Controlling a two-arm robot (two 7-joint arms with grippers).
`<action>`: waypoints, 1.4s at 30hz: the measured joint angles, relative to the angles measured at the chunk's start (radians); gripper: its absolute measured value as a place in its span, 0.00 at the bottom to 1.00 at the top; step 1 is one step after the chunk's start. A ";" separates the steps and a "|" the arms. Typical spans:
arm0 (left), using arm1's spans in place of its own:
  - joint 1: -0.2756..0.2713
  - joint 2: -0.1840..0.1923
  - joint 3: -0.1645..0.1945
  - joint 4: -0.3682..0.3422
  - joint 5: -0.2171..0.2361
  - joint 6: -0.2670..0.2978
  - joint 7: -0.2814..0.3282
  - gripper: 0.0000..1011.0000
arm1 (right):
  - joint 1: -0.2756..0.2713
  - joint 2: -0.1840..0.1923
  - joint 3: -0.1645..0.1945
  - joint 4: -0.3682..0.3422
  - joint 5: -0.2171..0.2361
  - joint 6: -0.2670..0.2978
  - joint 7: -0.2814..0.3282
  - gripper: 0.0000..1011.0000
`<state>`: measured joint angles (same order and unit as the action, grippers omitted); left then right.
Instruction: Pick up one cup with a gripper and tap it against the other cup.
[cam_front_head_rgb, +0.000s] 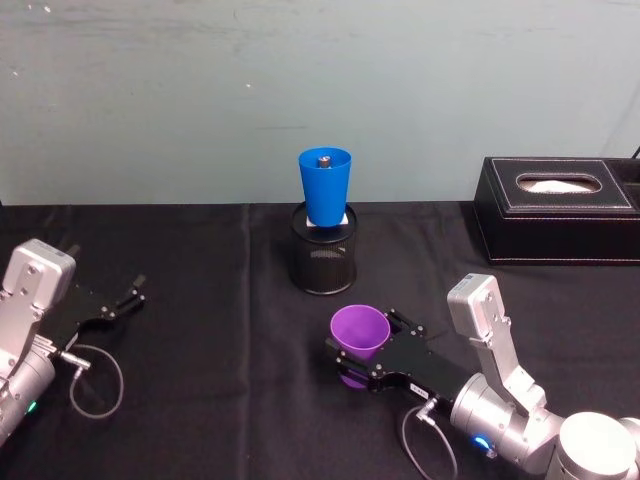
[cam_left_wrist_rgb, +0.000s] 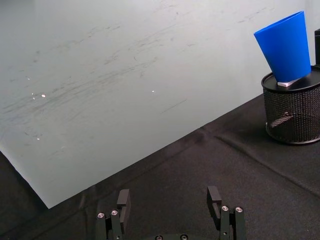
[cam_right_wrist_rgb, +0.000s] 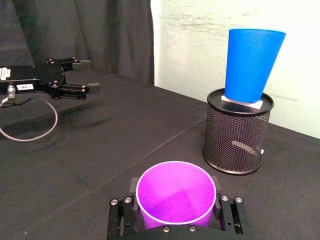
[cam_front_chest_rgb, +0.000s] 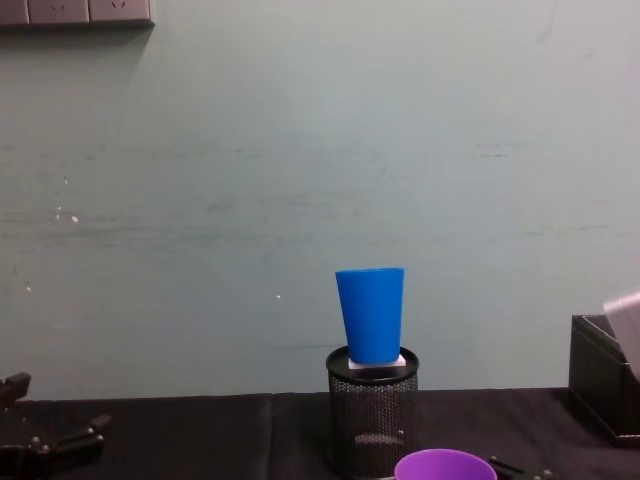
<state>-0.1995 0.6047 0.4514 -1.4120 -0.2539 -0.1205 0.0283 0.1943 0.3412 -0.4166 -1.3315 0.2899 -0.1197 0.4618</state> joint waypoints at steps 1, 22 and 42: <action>0.000 0.000 0.000 0.000 0.000 0.000 0.000 0.99 | 0.000 0.000 0.000 0.000 0.000 0.000 0.000 0.80; 0.000 0.000 0.000 0.000 0.000 0.000 0.000 0.99 | 0.000 0.062 0.026 -0.276 0.117 0.244 0.016 0.73; 0.000 0.000 0.000 0.000 0.000 0.000 0.000 0.99 | 0.056 0.086 0.018 -0.371 0.176 0.356 -0.033 0.73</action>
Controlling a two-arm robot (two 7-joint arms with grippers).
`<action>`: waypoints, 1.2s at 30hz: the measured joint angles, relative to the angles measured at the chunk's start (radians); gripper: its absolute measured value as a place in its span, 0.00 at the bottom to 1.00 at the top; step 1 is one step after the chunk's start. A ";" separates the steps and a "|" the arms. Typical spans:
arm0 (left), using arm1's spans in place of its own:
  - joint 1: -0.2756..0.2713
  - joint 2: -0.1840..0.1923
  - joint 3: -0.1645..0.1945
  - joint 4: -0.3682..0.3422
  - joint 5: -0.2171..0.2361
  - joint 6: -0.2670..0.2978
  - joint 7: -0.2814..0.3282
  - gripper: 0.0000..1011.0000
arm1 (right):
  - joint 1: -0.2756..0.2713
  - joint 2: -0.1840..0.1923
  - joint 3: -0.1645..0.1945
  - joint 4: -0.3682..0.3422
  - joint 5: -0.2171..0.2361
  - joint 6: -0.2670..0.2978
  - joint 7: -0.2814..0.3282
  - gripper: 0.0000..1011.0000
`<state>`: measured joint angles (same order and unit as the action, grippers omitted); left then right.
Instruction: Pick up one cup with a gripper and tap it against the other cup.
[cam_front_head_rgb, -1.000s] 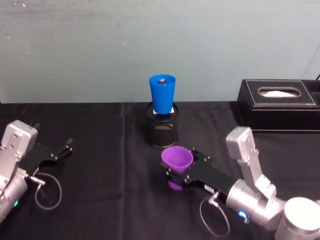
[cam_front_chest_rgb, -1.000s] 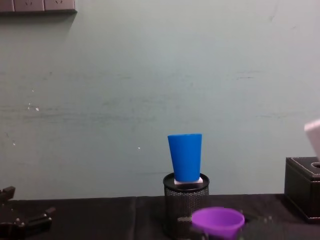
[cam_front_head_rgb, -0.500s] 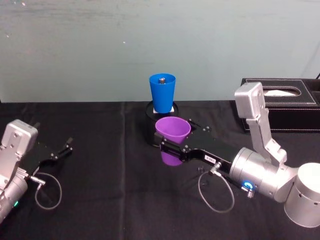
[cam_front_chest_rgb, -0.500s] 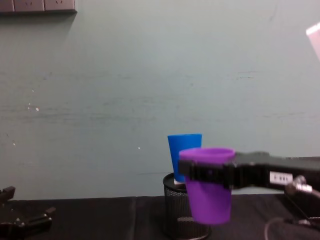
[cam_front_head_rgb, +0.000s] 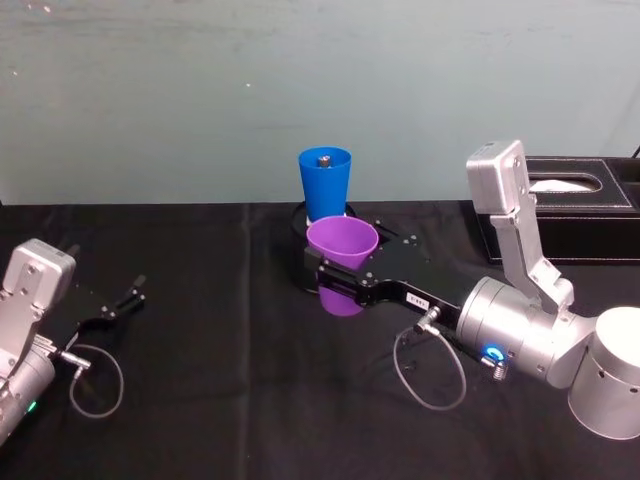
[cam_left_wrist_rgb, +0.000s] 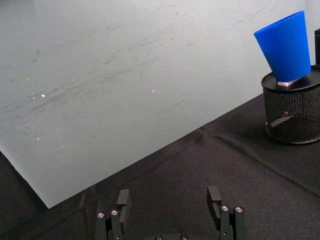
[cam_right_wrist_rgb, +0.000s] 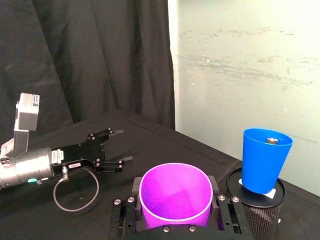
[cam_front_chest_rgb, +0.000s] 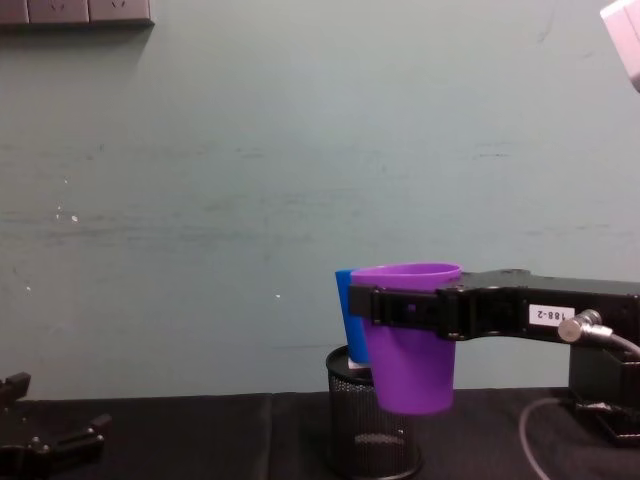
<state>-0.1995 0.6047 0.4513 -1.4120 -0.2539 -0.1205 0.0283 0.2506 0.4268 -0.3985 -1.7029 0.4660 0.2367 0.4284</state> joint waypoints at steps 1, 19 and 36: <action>0.000 0.000 0.000 0.000 0.000 0.000 0.000 0.99 | 0.000 0.000 0.000 0.000 0.000 0.000 0.000 0.73; 0.000 0.000 0.000 0.000 0.000 0.000 0.000 0.99 | -0.002 -0.002 0.003 0.002 0.001 -0.001 0.004 0.73; 0.000 0.000 0.000 0.000 0.000 0.000 0.000 0.99 | -0.003 -0.002 0.004 0.002 0.001 -0.002 0.005 0.73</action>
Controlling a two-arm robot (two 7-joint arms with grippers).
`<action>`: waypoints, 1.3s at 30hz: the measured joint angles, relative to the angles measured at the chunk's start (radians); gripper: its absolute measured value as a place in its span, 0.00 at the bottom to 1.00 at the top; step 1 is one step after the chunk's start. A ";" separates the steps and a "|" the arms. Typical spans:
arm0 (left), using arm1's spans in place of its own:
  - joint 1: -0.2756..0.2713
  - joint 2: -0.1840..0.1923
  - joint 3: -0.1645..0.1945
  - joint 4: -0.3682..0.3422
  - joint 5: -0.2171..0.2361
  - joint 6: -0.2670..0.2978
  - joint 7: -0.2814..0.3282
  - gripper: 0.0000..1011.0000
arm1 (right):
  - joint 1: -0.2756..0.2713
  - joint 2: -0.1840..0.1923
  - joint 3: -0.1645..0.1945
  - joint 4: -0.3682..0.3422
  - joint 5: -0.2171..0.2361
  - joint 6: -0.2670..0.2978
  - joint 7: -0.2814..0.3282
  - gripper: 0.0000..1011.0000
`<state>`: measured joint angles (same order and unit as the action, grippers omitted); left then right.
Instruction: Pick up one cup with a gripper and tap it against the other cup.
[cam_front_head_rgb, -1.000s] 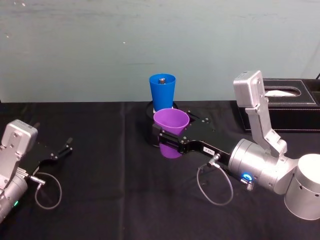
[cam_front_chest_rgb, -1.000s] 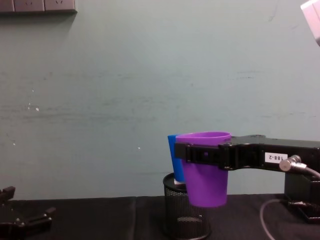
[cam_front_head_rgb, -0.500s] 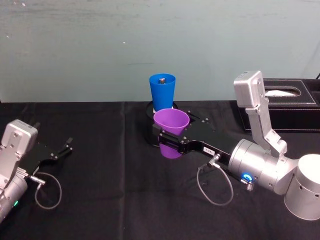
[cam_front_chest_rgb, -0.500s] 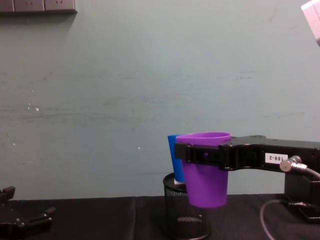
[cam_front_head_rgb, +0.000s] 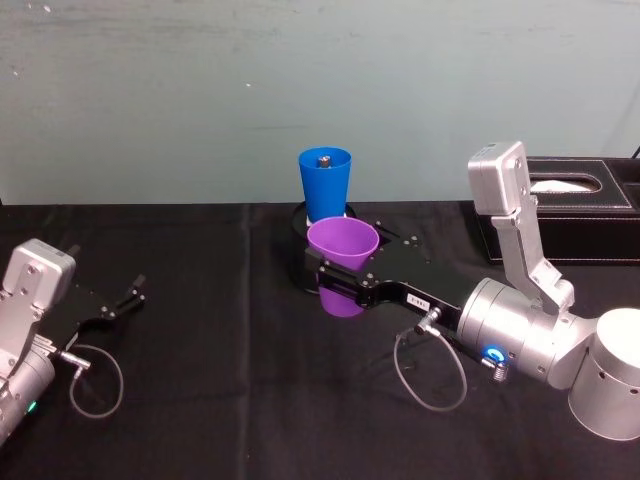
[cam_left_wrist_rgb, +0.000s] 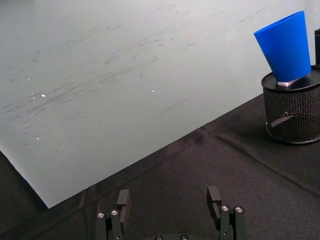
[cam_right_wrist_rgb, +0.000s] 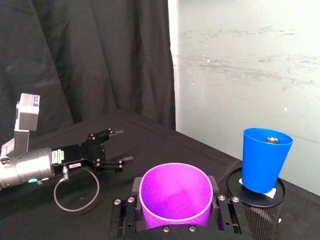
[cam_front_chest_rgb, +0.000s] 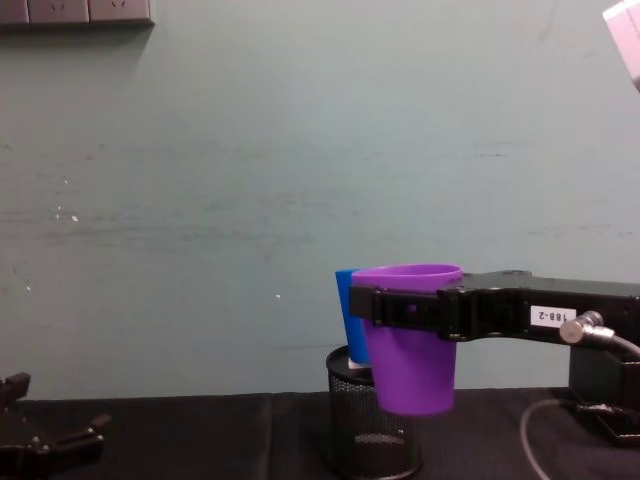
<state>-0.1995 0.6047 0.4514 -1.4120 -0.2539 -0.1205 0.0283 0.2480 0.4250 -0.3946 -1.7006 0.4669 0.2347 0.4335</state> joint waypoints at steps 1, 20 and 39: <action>0.000 0.000 0.000 0.000 0.000 0.000 0.000 0.99 | 0.000 0.000 0.000 0.000 0.000 0.000 0.000 0.73; 0.000 0.000 0.000 0.000 0.000 0.000 0.000 0.99 | 0.000 0.000 0.000 0.000 0.000 0.000 0.000 0.73; 0.000 0.000 0.000 0.000 0.000 0.000 0.000 0.99 | 0.000 0.000 0.000 0.000 0.000 0.000 0.000 0.73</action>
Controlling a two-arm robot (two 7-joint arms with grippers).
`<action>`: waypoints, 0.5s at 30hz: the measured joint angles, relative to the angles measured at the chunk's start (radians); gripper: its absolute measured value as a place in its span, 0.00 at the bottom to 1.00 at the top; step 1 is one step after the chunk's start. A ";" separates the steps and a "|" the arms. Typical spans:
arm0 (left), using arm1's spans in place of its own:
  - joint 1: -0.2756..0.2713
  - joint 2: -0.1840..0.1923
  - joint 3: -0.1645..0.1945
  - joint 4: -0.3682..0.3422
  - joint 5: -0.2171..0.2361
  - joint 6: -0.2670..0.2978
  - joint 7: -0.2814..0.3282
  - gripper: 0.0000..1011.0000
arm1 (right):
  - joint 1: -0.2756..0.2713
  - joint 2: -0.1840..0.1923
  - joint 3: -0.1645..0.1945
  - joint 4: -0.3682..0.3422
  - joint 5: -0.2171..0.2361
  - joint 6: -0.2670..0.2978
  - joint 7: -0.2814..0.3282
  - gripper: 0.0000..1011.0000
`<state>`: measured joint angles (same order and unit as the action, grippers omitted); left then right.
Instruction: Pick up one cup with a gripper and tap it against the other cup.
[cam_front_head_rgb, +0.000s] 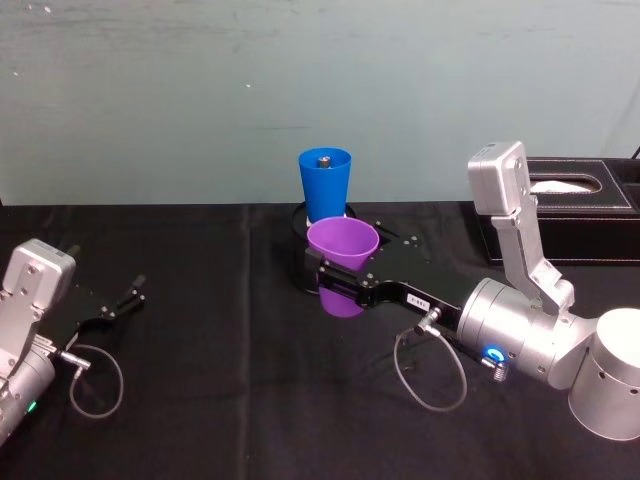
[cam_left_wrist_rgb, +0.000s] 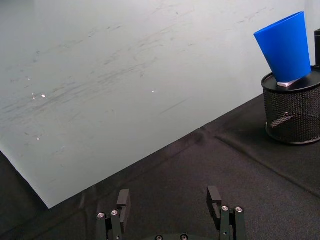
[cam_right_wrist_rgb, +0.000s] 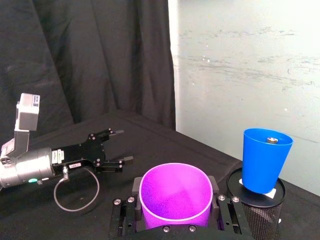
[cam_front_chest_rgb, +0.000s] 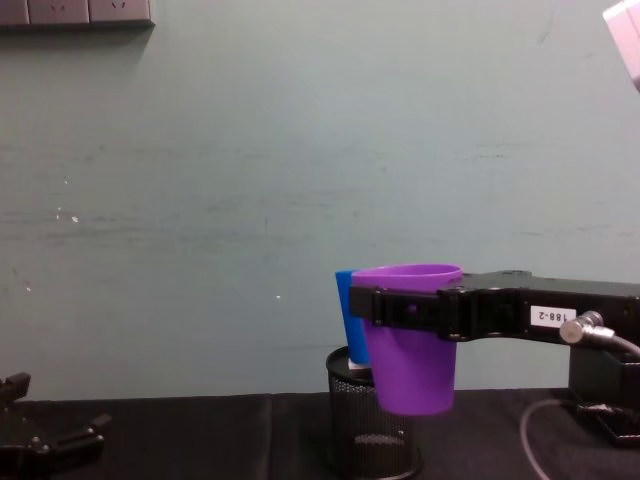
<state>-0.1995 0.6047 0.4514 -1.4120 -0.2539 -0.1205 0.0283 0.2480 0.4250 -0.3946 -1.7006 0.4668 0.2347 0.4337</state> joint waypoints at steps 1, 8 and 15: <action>0.000 0.000 0.000 0.000 0.000 0.000 0.000 0.99 | 0.000 0.000 0.000 0.000 0.000 0.000 0.000 0.73; 0.000 0.000 0.000 0.000 0.000 0.000 0.000 0.99 | 0.000 0.000 0.000 0.000 0.000 0.000 0.000 0.73; 0.000 0.000 0.000 0.000 0.000 0.000 0.000 0.99 | 0.000 0.000 0.000 0.000 0.000 0.000 0.000 0.73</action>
<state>-0.1995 0.6047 0.4514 -1.4120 -0.2538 -0.1205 0.0283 0.2479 0.4250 -0.3947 -1.7006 0.4668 0.2347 0.4337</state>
